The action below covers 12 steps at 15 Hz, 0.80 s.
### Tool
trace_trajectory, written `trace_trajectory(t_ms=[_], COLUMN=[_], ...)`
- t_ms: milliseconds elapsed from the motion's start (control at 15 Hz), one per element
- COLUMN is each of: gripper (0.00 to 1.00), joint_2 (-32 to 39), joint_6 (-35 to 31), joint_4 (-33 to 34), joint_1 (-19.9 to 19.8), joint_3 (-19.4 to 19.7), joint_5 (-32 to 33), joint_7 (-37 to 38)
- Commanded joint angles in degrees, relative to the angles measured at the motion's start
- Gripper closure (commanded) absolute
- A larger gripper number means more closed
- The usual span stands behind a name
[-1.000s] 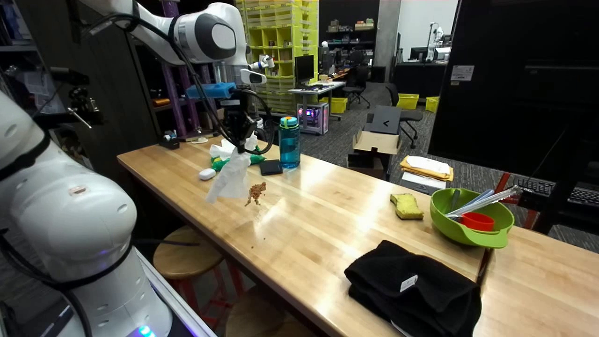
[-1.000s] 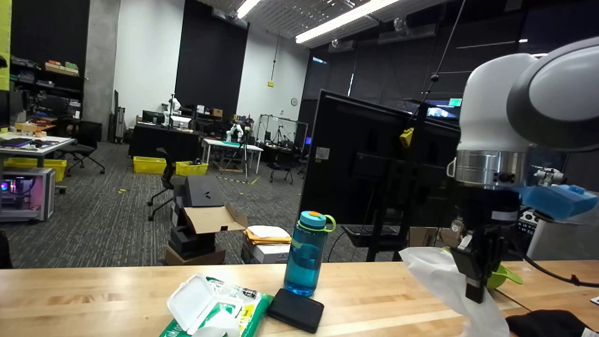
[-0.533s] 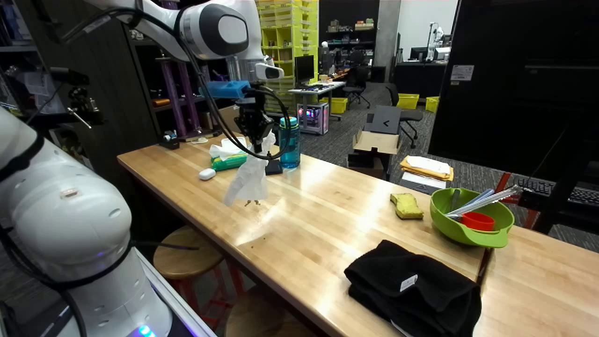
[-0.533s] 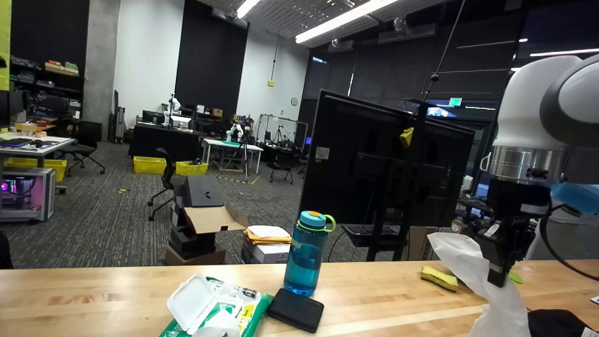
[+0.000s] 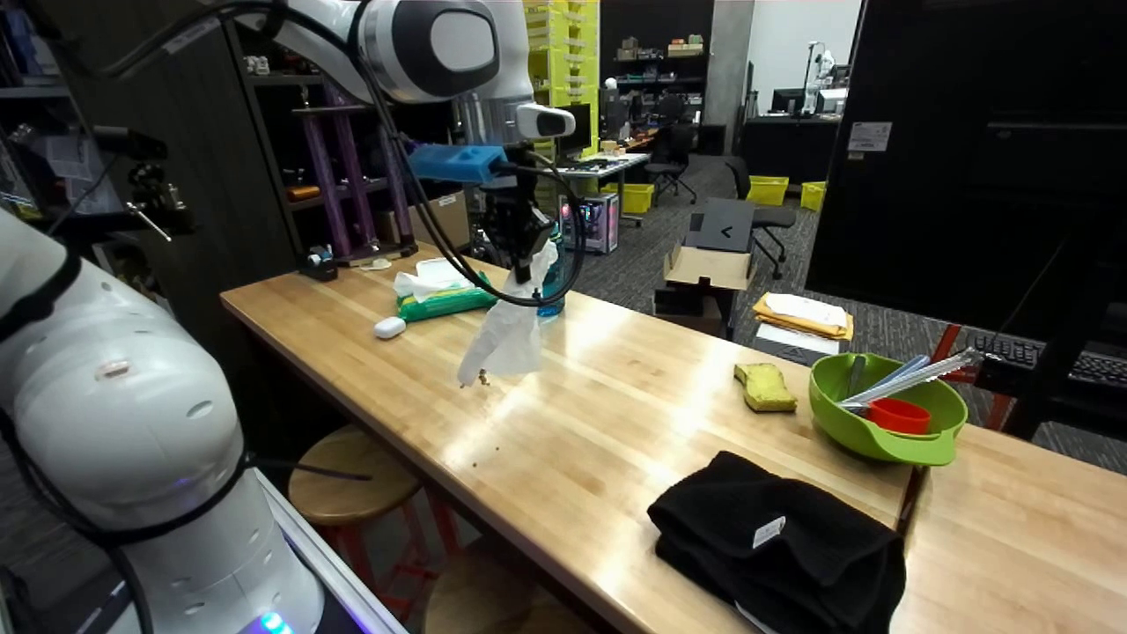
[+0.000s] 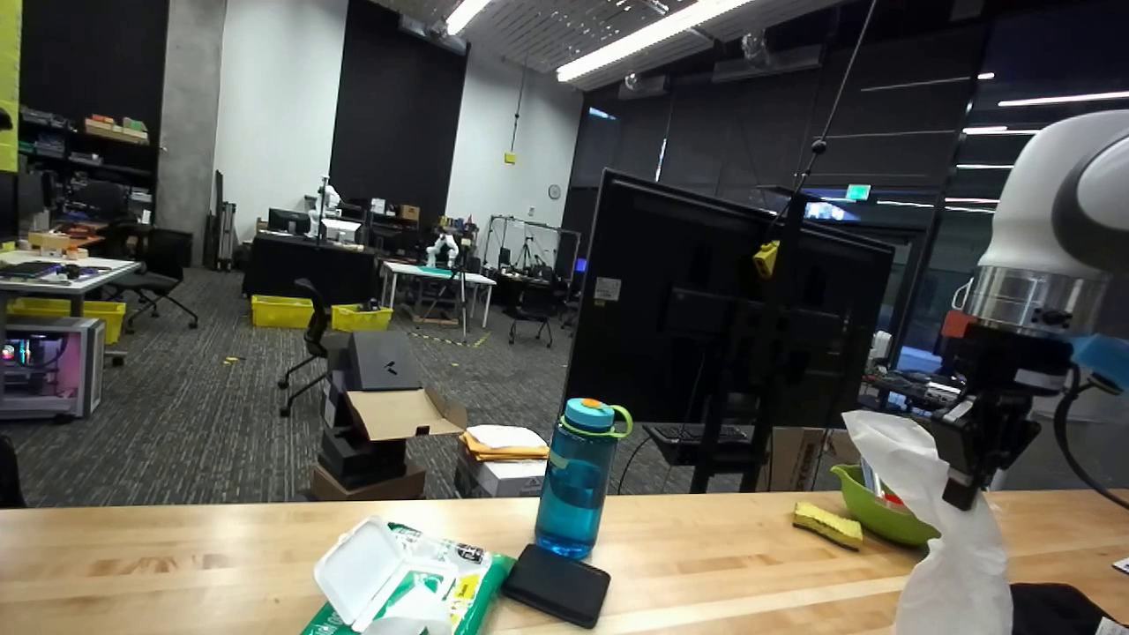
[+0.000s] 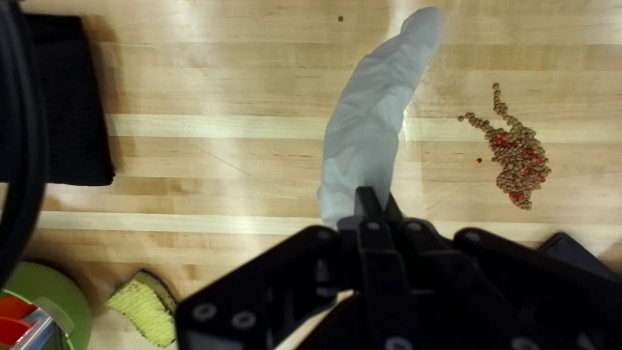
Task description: Put the tissue in the green bowl
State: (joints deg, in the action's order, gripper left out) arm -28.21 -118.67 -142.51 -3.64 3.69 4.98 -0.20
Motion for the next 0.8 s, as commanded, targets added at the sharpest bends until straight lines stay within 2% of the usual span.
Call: trace_trajectory(t_ms=[0, 333, 733], gripper=[1.00, 1.00, 1.00], joint_2=[-0.32, 3.01, 8.38], joint_6=[-1.12, -2.40, -0.71], joint_4=[0.96, 5.42, 13.83], joint_1=[-1.81, -3.09, -3.61], joint_3=[1.83, 4.96, 7.79], joint_5=[0.93, -0.39, -2.13], joint_7=[-2.39, -4.59, -5.51])
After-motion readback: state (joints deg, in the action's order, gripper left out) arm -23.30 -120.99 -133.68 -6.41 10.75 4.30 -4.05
